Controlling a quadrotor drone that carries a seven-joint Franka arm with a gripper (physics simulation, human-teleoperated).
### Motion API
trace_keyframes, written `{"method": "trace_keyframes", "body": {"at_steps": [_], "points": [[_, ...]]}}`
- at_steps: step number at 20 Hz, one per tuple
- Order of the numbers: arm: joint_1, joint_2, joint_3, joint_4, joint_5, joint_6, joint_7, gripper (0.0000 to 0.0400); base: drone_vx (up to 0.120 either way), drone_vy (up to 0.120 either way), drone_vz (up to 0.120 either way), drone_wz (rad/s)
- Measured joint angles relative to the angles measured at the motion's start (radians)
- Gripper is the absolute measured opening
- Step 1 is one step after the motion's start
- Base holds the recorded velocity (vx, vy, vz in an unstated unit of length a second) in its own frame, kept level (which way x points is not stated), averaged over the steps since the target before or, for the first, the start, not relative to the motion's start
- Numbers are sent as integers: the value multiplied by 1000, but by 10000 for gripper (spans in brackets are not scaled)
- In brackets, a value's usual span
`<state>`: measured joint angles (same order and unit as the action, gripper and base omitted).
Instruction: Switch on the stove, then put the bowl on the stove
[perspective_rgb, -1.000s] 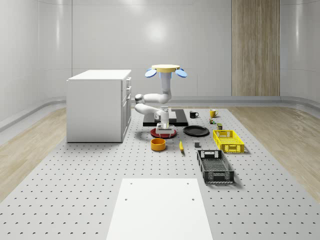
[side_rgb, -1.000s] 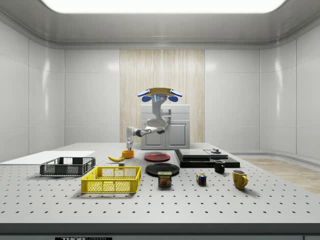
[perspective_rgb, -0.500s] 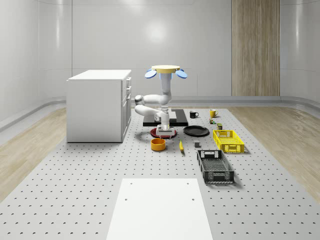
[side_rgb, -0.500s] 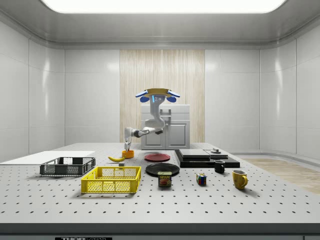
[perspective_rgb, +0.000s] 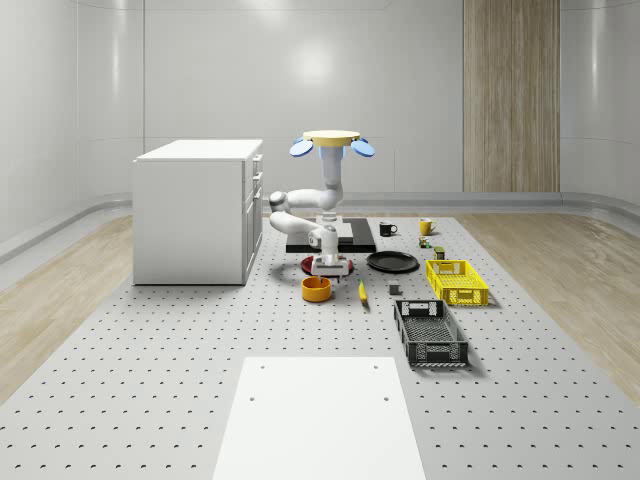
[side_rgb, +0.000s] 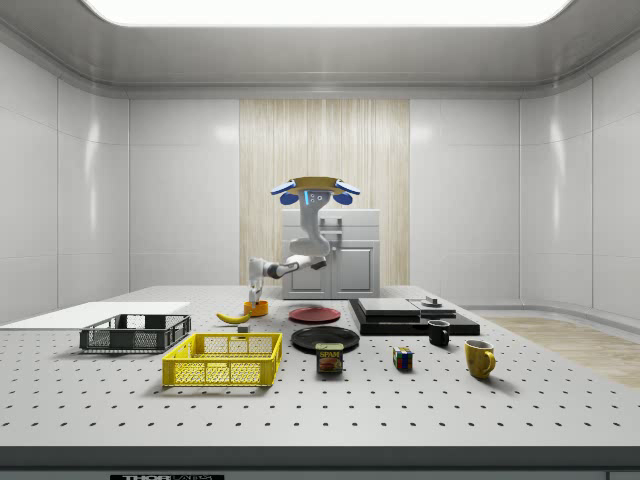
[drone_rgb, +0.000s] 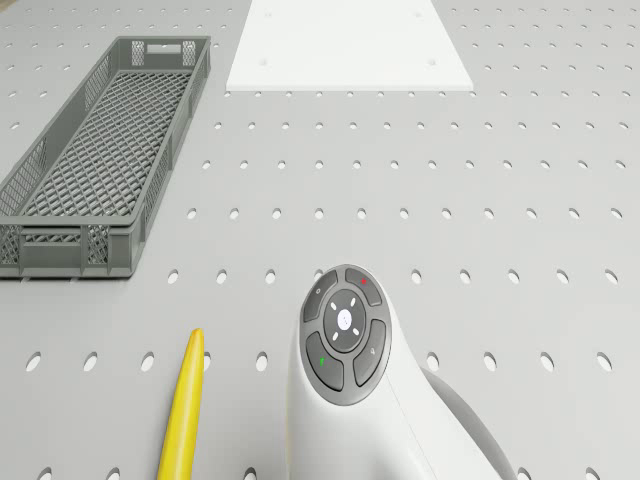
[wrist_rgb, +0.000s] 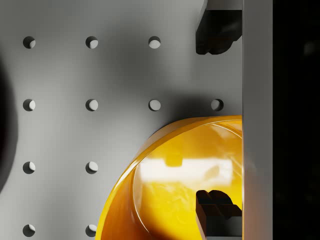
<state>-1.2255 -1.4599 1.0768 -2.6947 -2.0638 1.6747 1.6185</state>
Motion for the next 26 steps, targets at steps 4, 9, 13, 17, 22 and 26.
{"method": "trace_keyframes", "body": {"at_steps": [4, 9, 13, 17, 22, 26], "points": [[-22, 15, 4, 29, 0, -1, -4, 400, 0, 0, 0, 0], [-38, 25, -7, 53, -11, 5, -6, 400, 0, 0, 0, 0], [-53, 34, -12, 61, -19, 4, 3, 400, 0, 0, 0, 0], [-57, 37, -15, 64, -22, 3, 5, 400, 0, 0, 0, 0], [-52, 37, -15, 66, -23, 5, -2, 400, 0, 0, 0, 0], [-50, 37, -15, 67, -23, 5, -4, 242, 0, 0, 0, 0]]}}
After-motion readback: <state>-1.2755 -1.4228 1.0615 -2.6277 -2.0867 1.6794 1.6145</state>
